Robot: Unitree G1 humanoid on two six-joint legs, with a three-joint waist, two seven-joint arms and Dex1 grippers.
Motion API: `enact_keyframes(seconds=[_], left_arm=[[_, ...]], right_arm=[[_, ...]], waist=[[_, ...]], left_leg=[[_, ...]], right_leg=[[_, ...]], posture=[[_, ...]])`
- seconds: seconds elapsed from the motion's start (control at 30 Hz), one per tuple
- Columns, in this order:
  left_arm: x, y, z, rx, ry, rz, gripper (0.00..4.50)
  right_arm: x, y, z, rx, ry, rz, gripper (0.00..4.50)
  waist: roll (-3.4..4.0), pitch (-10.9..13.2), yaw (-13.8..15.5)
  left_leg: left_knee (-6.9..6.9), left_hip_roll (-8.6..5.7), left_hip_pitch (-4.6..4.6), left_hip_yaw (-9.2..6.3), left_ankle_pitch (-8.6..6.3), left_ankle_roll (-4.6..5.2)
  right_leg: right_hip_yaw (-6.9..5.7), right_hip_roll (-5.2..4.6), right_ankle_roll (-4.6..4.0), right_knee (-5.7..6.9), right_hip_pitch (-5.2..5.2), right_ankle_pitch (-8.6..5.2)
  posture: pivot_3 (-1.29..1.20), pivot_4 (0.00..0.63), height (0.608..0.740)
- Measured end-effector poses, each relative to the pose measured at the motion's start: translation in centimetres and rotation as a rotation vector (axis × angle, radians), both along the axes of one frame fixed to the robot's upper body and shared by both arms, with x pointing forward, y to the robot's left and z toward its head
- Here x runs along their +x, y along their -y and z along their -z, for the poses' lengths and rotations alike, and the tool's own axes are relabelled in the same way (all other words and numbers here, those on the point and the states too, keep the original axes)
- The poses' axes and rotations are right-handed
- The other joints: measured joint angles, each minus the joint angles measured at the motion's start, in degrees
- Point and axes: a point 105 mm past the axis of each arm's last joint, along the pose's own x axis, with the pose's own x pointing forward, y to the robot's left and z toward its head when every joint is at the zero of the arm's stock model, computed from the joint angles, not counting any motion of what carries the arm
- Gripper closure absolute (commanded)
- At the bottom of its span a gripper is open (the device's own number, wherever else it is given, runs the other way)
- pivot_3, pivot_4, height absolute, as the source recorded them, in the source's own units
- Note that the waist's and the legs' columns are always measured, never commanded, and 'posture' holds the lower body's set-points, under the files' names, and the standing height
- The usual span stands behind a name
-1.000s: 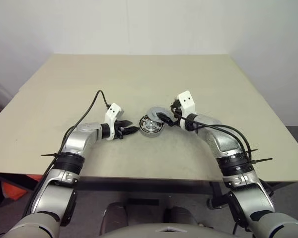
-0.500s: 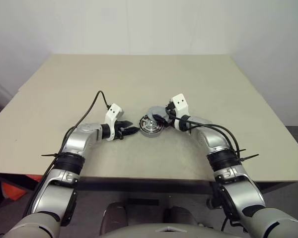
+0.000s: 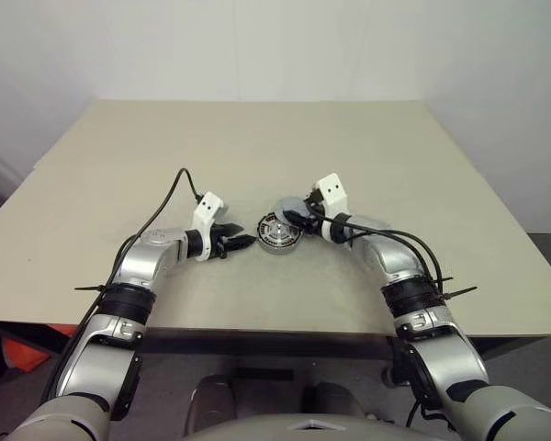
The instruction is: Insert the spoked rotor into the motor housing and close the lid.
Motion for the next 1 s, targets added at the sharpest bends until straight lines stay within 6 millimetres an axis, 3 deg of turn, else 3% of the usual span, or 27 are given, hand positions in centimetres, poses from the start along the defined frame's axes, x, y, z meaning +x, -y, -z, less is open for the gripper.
enact_keyframes(seconds=[0.37, 0.8, 1.0], left_arm=[[0.0, -0.1, 0.0, 0.001, -0.001, -0.001, 1.77], [0.0, -0.1, 0.0, 0.003, -0.002, -0.004, 1.77], [0.0, -0.2, 0.1, 0.005, -0.01, -0.008, 1.77]], right_arm=[[-2.4, -0.1, -0.6, -0.045, 0.046, -0.144, 1.56], [-1.5, -0.2, -1.1, 0.068, 0.008, -0.057, 1.56], [-3.7, -0.9, -1.6, 0.084, 0.027, -0.214, 1.56]], waist=[[-0.01, 0.0, -0.04], [-0.01, 0.0, -0.08], [-0.01, 0.0, -0.01]], left_leg=[[0.0, -0.01, -0.01, 0.01, -0.12, 0.21], [0.06, 0.07, -0.01, 0.02, -0.12, 0.23], [0.06, 0.07, -0.02, 0.02, -0.19, 0.34]], right_leg=[[0.0, 0.02, -0.01, -0.07, -0.01, -0.01], [0.0, 0.03, -0.02, -0.05, -0.02, -0.01], [-0.01, 0.03, -0.01, -0.08, -0.02, -0.01]], posture=[[0.0, 0.0, 0.74], [0.0, 0.0, 0.74], [0.0, 0.0, 0.74]])
